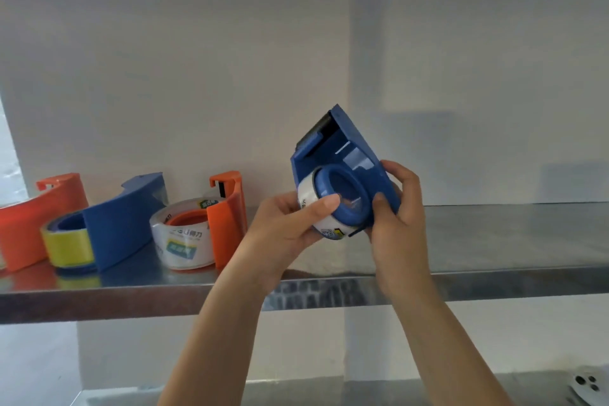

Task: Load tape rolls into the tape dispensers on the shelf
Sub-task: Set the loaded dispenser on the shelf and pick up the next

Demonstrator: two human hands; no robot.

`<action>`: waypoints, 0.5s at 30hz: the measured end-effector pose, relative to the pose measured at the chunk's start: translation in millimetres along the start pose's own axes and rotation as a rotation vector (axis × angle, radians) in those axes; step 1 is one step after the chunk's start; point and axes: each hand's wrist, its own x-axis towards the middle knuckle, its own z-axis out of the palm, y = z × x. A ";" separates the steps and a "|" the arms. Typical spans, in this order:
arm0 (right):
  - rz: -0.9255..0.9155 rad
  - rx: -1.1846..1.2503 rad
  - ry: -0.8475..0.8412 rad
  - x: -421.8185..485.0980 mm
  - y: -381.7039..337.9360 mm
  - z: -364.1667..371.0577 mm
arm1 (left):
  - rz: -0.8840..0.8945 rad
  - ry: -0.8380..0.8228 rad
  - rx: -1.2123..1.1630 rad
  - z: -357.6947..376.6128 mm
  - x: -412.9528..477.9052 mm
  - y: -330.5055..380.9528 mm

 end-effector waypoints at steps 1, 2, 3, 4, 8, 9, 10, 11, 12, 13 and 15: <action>0.043 0.083 -0.022 1.4 1.3 1.5 | 0.022 -0.032 -0.102 1.4 0.2 0.0; 0.083 0.154 -0.037 2.0 1.9 2.4 | 0.043 -0.066 -0.182 0.8 -0.9 0.3; 0.115 0.202 -0.045 2.4 2.2 2.3 | 0.060 -0.107 -0.251 -1.3 -2.5 0.2; 0.137 0.224 -0.049 2.8 2.7 1.3 | 0.080 -0.151 -0.308 -3.4 -5.3 0.4; 0.136 0.169 -0.084 4.9 3.3 -0.2 | 0.149 -0.198 -0.403 -10.9 -14.1 0.3; 0.118 0.142 -0.103 4.7 2.9 0.5 | 0.168 -0.177 -0.366 -10.7 -13.7 -0.4; 0.096 0.108 -0.115 4.0 2.0 1.3 | 0.197 -0.148 -0.303 -9.1 -12.9 -0.7; 0.070 0.079 -0.120 3.0 1.4 1.9 | 0.233 -0.111 -0.226 -8.1 -11.2 -1.3; 0.037 0.064 -0.122 1.6 1.1 1.5 | 0.270 -0.073 -0.148 -8.2 -9.5 -1.3; -0.001 0.057 -0.127 -0.2 0.1 0.6 | 0.300 -0.041 -0.075 -8.2 -7.7 -0.3; -0.055 0.031 -0.171 -3.6 -2.3 -0.8 | 0.325 0.007 0.075 -9.8 -4.7 2.8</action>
